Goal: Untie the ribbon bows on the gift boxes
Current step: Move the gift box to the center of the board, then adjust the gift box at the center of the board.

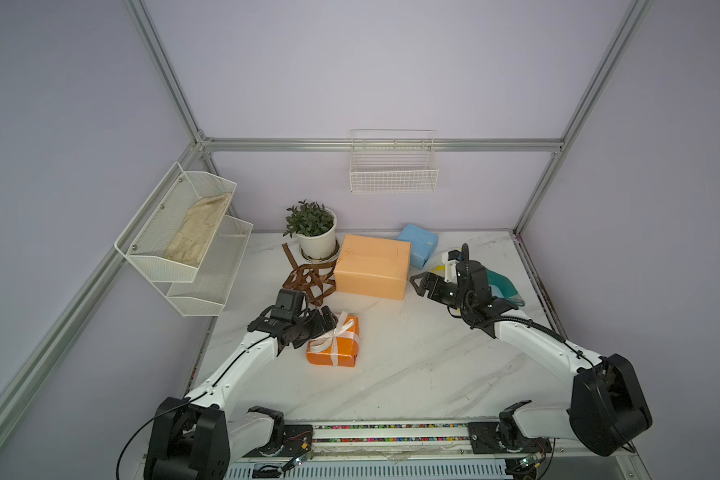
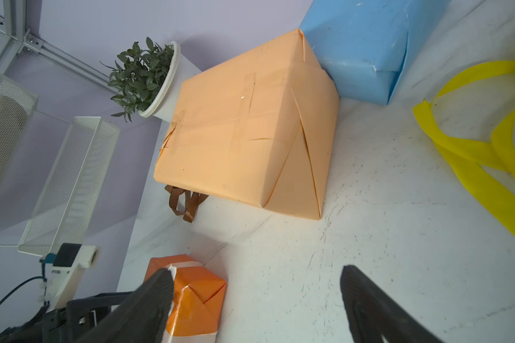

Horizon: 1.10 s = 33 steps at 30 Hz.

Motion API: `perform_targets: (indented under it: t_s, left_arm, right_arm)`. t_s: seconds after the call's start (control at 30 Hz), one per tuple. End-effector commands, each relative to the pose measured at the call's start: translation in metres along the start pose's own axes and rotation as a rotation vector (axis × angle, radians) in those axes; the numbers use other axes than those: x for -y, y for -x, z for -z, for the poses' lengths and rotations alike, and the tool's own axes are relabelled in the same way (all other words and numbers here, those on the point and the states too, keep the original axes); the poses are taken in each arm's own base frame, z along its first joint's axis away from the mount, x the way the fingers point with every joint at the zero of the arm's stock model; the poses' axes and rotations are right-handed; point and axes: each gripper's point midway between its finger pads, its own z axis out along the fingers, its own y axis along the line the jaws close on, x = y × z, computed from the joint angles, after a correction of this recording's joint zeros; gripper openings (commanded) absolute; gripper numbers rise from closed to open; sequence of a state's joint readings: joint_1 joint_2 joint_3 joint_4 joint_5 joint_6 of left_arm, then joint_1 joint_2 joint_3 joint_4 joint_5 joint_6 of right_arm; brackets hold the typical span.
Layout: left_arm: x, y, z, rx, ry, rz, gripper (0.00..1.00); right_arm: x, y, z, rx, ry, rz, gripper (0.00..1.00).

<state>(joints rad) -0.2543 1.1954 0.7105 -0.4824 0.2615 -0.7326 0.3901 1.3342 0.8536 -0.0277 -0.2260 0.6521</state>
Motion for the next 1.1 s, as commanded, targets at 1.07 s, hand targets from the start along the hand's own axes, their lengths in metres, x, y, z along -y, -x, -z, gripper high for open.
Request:
perform_targets:
  t_s: [1.07]
  left_arm:
    - [0.140, -0.023, -0.010, -0.072, -0.273, -0.309, 1.00]
  right_arm:
    - [0.021, -0.061, -0.041, -0.256, 0.067, 0.149, 0.87]
